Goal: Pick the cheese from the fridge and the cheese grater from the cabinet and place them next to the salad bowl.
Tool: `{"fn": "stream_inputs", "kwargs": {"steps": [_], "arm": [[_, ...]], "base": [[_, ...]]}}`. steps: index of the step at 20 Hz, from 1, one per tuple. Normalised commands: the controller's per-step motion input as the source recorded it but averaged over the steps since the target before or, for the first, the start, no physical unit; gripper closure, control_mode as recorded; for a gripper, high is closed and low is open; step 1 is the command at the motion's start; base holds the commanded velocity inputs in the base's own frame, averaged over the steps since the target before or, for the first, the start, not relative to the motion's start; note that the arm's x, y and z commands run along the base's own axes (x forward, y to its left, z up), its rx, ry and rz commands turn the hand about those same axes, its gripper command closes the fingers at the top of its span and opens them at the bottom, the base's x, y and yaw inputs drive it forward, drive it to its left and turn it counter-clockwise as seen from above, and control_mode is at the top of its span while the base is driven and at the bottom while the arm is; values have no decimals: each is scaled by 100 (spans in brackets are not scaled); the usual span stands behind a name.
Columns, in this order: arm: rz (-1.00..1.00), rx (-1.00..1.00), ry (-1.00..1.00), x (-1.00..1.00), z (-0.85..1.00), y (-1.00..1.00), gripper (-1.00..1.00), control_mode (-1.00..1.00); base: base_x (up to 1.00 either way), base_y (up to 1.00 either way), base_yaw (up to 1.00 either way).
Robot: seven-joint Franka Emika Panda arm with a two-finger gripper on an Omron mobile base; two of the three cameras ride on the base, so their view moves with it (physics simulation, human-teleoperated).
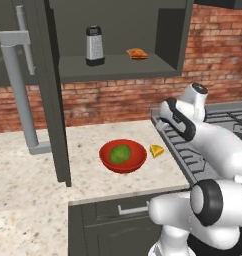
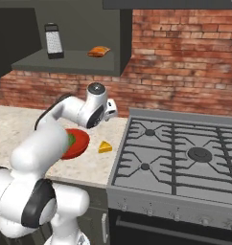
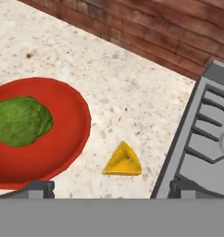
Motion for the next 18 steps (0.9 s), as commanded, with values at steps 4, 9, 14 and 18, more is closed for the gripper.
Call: {"fn": "stream_inputs", "kwargs": {"steps": [4,9,14,18], "arm": [[0,0,-22,-52,67,11,-100,-100],[0,0,-18,-40,79,15,-100,-100],[-3,0,-24,-6,79,10,-100,-100],[-7,0,-20,-2,68,20,-100,-100]], "base": [[0,0,0],[0,0,0],[0,0,0],[0,0,0]]}}
